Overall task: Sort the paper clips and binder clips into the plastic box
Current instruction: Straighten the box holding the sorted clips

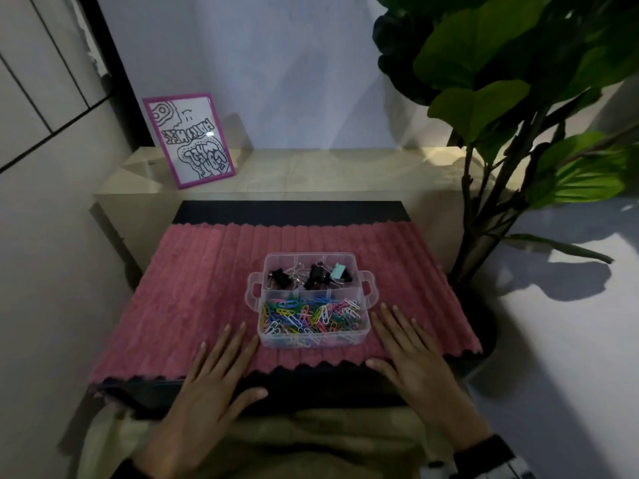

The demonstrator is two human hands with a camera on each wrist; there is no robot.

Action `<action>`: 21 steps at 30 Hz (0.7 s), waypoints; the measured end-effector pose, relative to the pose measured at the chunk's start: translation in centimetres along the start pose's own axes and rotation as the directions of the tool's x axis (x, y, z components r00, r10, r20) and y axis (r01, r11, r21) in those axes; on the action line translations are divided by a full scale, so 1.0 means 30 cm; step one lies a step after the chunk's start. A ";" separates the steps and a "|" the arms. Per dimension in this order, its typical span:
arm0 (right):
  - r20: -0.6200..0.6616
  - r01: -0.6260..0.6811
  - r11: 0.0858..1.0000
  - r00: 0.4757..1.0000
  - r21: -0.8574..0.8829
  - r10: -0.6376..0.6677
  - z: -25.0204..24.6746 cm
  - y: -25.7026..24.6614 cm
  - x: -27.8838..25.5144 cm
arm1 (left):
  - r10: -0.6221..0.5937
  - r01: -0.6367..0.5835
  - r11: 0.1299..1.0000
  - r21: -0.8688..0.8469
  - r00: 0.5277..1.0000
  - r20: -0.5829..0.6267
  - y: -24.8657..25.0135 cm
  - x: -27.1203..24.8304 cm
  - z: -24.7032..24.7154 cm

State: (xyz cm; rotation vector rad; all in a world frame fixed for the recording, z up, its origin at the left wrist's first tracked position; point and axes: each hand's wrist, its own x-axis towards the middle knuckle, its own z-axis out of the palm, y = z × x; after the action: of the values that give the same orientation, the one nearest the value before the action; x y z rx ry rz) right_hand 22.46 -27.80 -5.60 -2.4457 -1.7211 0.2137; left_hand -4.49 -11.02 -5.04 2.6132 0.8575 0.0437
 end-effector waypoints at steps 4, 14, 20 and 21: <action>-0.206 -0.017 0.872 0.969 0.489 0.134 -0.023 -0.021 0.026 | -0.202 0.022 0.814 -0.581 0.947 -0.248 0.065 0.030 -0.059; -0.273 -0.058 0.786 0.920 0.615 0.282 -0.098 -0.138 0.065 | -0.167 0.001 0.863 -0.505 0.944 -0.284 0.134 0.106 -0.105; -0.193 0.331 0.934 0.933 0.133 -0.303 -0.220 -0.198 0.175 | -0.002 -0.038 0.995 -0.092 0.915 -0.404 0.132 0.171 -0.197; -0.086 0.360 0.928 0.932 0.094 -0.353 -0.232 -0.212 0.200 | -0.010 -0.019 0.997 -0.076 0.930 -0.366 0.123 0.187 -0.206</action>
State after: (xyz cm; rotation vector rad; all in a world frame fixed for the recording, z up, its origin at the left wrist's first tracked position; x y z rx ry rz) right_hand 19.99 -20.25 2.29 -1.9946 -2.0251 0.1733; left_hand 1.23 -8.35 1.54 2.5717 0.9486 0.5725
